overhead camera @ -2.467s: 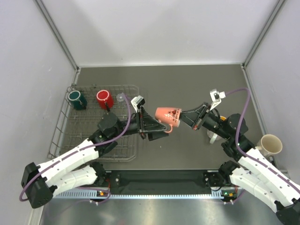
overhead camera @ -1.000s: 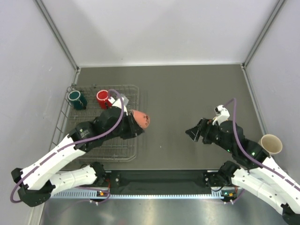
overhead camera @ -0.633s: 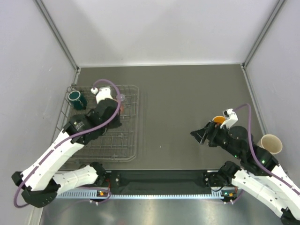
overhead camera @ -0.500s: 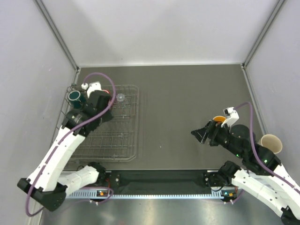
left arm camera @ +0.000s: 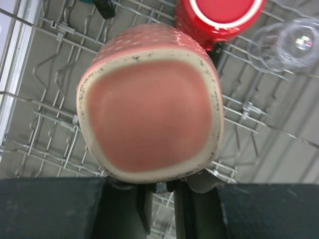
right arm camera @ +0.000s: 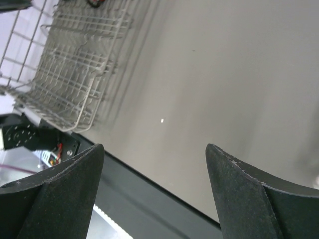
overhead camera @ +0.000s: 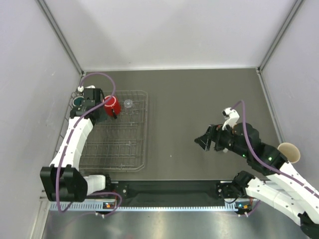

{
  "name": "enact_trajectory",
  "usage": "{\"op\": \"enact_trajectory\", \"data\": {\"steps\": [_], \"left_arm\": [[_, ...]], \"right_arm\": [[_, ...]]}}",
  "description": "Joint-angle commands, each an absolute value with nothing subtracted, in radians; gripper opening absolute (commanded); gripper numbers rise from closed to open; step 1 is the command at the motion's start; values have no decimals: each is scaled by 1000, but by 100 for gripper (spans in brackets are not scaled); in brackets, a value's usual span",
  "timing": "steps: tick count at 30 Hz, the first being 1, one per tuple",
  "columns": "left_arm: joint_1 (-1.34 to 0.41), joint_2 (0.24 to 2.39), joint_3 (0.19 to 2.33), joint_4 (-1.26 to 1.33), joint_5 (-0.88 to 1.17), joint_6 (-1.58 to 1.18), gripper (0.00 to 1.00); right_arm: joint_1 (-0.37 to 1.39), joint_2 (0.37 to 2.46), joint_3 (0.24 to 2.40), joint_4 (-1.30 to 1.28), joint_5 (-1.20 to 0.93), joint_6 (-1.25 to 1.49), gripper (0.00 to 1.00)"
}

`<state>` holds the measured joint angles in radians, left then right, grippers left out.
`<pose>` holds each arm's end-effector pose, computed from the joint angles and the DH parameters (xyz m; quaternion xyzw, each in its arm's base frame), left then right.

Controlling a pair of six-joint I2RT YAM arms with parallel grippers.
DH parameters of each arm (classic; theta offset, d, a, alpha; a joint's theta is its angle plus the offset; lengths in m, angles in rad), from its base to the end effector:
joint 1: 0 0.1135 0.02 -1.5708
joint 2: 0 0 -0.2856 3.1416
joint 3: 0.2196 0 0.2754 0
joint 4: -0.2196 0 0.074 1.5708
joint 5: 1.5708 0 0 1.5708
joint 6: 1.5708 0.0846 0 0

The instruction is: Load the cups into the dish rack

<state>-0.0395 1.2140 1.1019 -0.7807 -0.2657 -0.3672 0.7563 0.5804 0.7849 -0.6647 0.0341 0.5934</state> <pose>0.2923 0.0107 0.2895 -0.1959 0.9151 0.0558 0.3481 0.1287 0.1175 0.3130 -0.0602 0.8475 0.3180 0.4206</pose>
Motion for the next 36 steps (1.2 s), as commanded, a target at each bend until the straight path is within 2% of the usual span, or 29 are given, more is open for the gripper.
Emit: {"op": "enact_trajectory", "data": {"steps": [1, 8, 16, 22, 36], "left_arm": [[-8, 1253, 1092, -606, -252, -315, 0], [25, 1365, 1086, -534, -337, -337, 0], [28, 1502, 1104, -489, -380, -374, 0], [61, 1545, 1092, -388, -330, -399, 0], [115, 1675, 1184, -342, -224, -344, 0]], "right_arm": [[759, 604, 773, -546, -44, 534, 82], [759, 589, 718, -471, -120, 537, 82], [758, 492, 687, -471, -87, 532, 82], [758, 479, 687, -483, -81, 511, 83], [758, 480, 684, -495, -61, 502, 83]]}}
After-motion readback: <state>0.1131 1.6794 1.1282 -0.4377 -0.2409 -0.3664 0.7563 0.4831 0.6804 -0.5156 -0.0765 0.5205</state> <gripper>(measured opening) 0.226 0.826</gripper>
